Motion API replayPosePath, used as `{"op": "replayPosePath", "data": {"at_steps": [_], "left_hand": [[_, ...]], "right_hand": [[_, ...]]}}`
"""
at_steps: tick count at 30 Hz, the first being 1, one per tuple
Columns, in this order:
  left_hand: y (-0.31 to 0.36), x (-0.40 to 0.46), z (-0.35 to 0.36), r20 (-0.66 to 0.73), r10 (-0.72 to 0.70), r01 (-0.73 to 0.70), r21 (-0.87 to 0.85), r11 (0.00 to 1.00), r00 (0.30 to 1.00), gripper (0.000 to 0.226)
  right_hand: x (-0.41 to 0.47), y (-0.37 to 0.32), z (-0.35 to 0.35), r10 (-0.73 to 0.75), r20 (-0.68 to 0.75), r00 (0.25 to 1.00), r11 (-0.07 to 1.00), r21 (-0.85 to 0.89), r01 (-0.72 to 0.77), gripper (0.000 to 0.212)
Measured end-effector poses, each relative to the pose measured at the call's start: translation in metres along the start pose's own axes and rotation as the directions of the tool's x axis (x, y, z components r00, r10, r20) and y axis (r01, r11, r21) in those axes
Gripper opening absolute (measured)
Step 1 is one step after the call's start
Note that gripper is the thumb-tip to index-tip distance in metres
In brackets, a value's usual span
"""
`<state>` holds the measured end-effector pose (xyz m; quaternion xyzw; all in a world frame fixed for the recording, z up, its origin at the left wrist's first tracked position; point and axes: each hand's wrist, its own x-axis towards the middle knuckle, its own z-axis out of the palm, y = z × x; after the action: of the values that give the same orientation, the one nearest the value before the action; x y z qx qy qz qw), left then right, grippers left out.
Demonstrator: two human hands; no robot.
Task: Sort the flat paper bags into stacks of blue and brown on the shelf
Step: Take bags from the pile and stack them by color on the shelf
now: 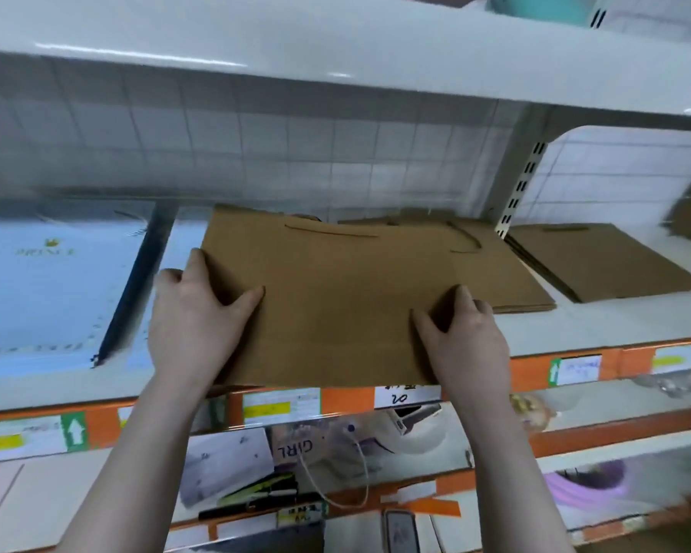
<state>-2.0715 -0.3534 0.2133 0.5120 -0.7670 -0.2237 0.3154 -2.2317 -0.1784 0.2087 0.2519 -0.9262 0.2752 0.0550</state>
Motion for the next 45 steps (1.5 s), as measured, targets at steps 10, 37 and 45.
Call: {"op": "replayPosePath", "data": {"at_steps": [10, 37, 45], "left_hand": [[0.11, -0.044, 0.098, -0.037, -0.076, 0.077, 0.035, 0.996, 0.996, 0.074], [0.3, -0.097, 0.252, 0.113, 0.01, -0.018, 0.067, 0.998, 0.994, 0.082], [0.364, -0.12, 0.321, 0.058, -0.074, 0.071, 0.051, 0.996, 0.996, 0.079]], "right_hand": [[0.092, 0.124, -0.032, -0.053, 0.053, 0.997, 0.997, 0.053, 0.05, 0.058], [0.217, 0.313, -0.111, 0.094, 0.028, 0.995, 0.995, -0.031, -0.093, 0.064], [0.291, 0.385, -0.132, 0.026, 0.074, 0.997, 0.997, -0.073, -0.021, 0.064]]}}
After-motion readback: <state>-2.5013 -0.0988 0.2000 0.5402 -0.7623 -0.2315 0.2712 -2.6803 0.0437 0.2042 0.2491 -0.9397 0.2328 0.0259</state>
